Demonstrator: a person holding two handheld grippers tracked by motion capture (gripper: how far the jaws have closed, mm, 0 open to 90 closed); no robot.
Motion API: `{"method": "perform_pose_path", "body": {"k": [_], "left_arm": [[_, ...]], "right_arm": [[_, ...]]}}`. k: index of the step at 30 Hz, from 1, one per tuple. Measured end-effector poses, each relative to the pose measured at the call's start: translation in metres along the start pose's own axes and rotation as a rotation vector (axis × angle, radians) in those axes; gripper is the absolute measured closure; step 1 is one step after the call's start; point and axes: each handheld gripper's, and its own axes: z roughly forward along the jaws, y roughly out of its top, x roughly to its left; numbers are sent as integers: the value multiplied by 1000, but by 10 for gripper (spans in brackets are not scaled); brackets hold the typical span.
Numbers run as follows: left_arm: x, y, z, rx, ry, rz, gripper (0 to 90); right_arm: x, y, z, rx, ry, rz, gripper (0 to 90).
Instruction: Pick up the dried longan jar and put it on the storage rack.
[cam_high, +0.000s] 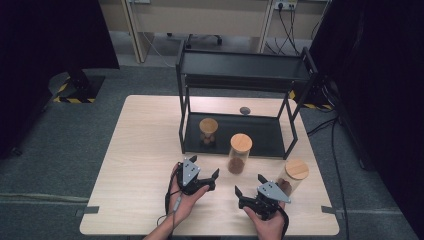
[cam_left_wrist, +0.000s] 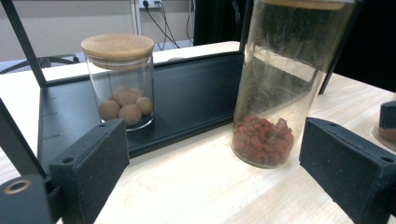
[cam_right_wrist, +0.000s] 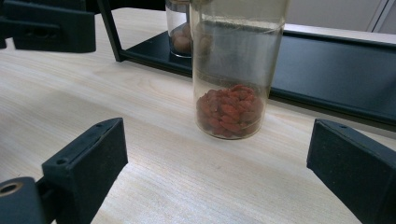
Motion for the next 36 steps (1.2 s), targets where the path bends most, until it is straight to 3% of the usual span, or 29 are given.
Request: {"method": "perform_pose_path", "body": {"k": [16, 36], "left_arm": [[-5, -13, -13, 15, -15, 1, 79], [-8, -27, -30, 34, -34, -26, 79]], "right_arm": [[0, 0, 0, 0, 0, 2, 53], [0, 0, 0, 0, -2, 2, 53]]}}
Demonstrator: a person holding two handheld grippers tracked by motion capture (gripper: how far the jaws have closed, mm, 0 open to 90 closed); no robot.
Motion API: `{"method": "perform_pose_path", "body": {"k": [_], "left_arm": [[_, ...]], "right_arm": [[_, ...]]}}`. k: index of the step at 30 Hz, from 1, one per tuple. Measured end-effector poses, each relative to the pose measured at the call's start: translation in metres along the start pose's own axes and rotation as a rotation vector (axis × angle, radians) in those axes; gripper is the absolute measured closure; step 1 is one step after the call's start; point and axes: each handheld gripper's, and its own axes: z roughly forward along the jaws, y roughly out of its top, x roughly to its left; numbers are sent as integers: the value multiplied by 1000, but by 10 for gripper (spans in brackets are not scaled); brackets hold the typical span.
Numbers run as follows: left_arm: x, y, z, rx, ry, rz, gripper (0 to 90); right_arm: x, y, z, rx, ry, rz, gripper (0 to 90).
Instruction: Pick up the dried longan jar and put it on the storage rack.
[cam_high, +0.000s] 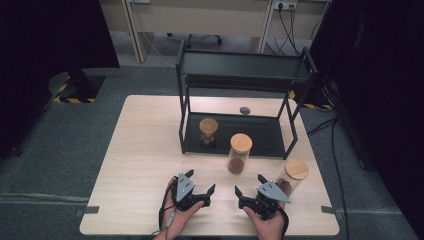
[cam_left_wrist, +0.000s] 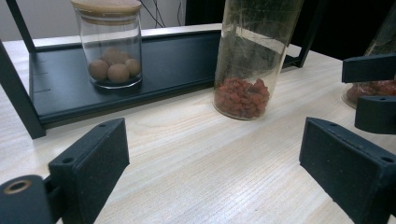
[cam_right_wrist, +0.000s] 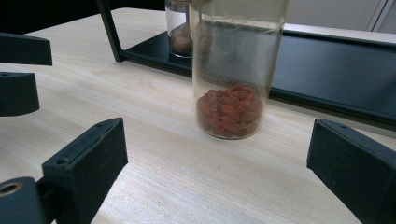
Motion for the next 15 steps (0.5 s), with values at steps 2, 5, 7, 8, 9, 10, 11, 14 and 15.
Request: {"method": "perform_pose_path", "body": {"k": [2, 5, 7, 8, 9, 10, 11, 14, 15], "left_arm": [[0, 0, 0, -2, 2, -1, 78], [-1, 0, 0, 1, 4, 8, 79], [-1, 0, 0, 1, 4, 9, 79], [-1, 0, 0, 2, 4, 8, 79], [0, 0, 0, 2, 5, 5, 79], [0, 0, 0, 2, 5, 5, 79], [-1, 0, 0, 1, 6, 6, 80], [-1, 0, 0, -2, 6, 12, 81], [-1, 0, 0, -2, 5, 11, 81]], "right_arm": [[0, 0, 0, 0, 0, -2, 53], [0, 0, 0, 0, 1, 0, 53], [0, 0, 0, 1, 1, 0, 53], [0, 0, 0, 2, 2, 1, 53], [0, 0, 0, 2, 2, 2, 53], [0, 0, 0, 2, 2, 2, 53], [0, 0, 0, 2, 1, 2, 53], [0, 0, 0, 2, 0, 0, 53], [0, 0, 0, 2, -1, 0, 53]]}}
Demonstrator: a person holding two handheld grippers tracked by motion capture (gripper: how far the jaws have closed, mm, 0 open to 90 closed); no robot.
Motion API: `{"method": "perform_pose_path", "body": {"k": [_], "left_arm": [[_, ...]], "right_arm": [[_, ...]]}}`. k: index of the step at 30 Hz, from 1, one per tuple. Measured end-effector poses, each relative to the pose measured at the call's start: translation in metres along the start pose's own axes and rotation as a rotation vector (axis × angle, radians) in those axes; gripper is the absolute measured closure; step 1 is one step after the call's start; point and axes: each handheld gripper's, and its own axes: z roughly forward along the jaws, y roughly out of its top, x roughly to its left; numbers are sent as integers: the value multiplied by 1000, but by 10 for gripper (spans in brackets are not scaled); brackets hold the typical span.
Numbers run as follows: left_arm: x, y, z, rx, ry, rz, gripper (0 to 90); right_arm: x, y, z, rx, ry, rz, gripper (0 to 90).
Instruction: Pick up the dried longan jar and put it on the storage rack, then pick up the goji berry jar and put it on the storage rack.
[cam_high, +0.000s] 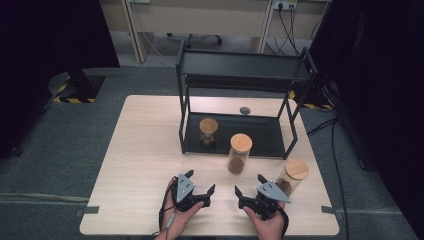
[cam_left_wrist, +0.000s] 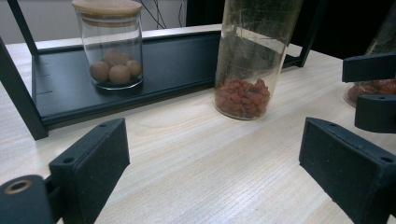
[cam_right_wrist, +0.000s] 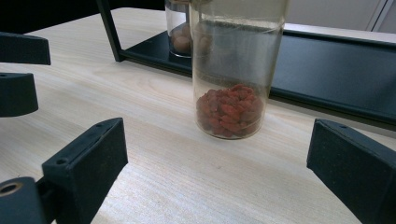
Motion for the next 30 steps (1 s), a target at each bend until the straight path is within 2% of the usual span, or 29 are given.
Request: {"method": "perform_pose_path", "body": {"k": [3, 15, 20, 24, 26, 30], "left_arm": [[1, 0, 0, 1, 0, -7, 81], [-1, 0, 0, 0, 0, 9, 82], [-2, 0, 0, -1, 4, 13, 83], [-2, 0, 0, -1, 0, 13, 84], [-2, 0, 0, -2, 0, 11, 84], [-3, 0, 0, -4, 1, 17, 85]], "right_arm": [[0, 0, 0, 1, -1, 0, 53], [-1, 3, 0, -13, 18, 25, 52], [0, 22, -2, -66, 16, 21, 52], [1, 31, -2, -82, 14, 13, 52], [2, 44, 5, -101, 20, 10, 53], [2, 61, 16, -126, 0, 2, 55]]}}
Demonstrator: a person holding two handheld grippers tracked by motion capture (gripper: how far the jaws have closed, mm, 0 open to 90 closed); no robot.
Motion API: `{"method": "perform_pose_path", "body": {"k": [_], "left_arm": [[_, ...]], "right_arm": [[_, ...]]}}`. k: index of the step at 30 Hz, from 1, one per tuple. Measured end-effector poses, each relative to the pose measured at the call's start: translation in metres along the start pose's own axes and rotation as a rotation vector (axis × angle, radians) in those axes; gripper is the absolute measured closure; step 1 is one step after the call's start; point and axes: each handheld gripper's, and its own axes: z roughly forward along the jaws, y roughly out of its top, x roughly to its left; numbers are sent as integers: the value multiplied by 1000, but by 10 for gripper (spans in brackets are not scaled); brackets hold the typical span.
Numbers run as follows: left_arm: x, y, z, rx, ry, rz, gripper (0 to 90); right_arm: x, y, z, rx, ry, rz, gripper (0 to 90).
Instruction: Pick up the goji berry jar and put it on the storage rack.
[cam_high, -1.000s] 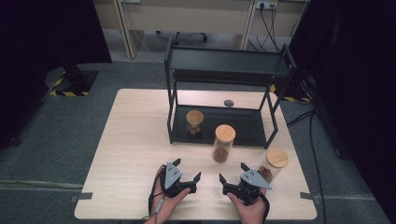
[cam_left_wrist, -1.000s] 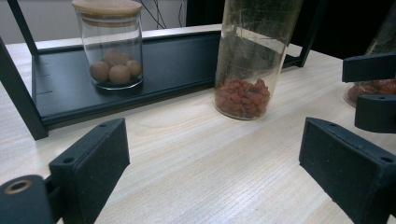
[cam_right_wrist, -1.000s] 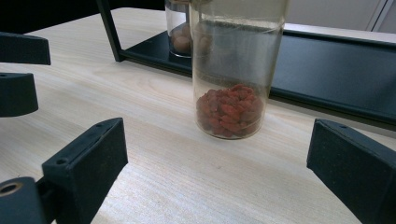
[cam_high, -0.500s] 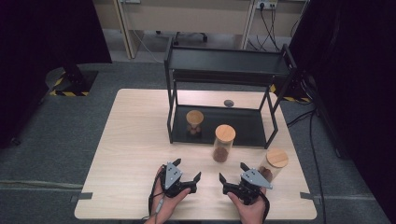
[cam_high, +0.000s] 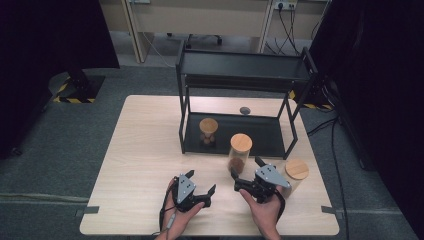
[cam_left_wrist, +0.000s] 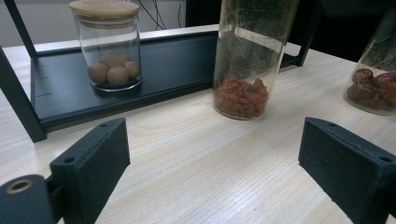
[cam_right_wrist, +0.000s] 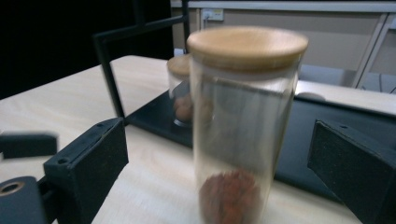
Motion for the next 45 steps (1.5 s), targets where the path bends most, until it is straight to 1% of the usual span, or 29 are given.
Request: {"method": "perform_pose_path", "body": {"k": [3, 5, 9, 11, 15, 21, 23, 25, 27, 32, 35, 39, 45], "left_arm": [[0, 0, 0, -1, -2, 3, 85], [0, 0, 0, -1, -3, 2, 85], [0, 0, 0, -1, -3, 2, 85], [0, 0, 0, 0, -3, 5, 86], [-1, 0, 0, -1, -2, 6, 87], [-1, 0, 0, -1, -2, 11, 88], [-1, 0, 0, 0, -2, 12, 88], [-1, 0, 0, 2, -2, 13, 88], [-2, 0, 0, 3, -2, 15, 88], [-1, 0, 1, 4, -2, 10, 89], [-1, 0, 0, 2, 0, 6, 89], [-2, 0, 0, 0, -1, 12, 89], [-1, 0, 0, -1, -1, 8, 89]], "right_arm": [[-4, 8, 10, -12, -17, 8, 68], [-6, 11, 15, -16, -21, 12, 82], [-10, 15, 25, -6, -25, 1, 110], [-10, 15, 26, -5, -25, -1, 119], [-13, 16, 35, 7, -23, -4, 150], [-14, 18, 42, 10, -21, -2, 182], [-14, 18, 45, 19, -15, 4, 197], [-14, 19, 46, 24, -23, 0, 222], [-14, 19, 47, 19, -19, -2, 247], [-13, 20, 48, 21, -27, -7, 250], [-13, 20, 48, 24, -29, -1, 252], [-14, 22, 49, 28, -33, 9, 253], [-18, 33, 48, 4, -47, 13, 253]]}}
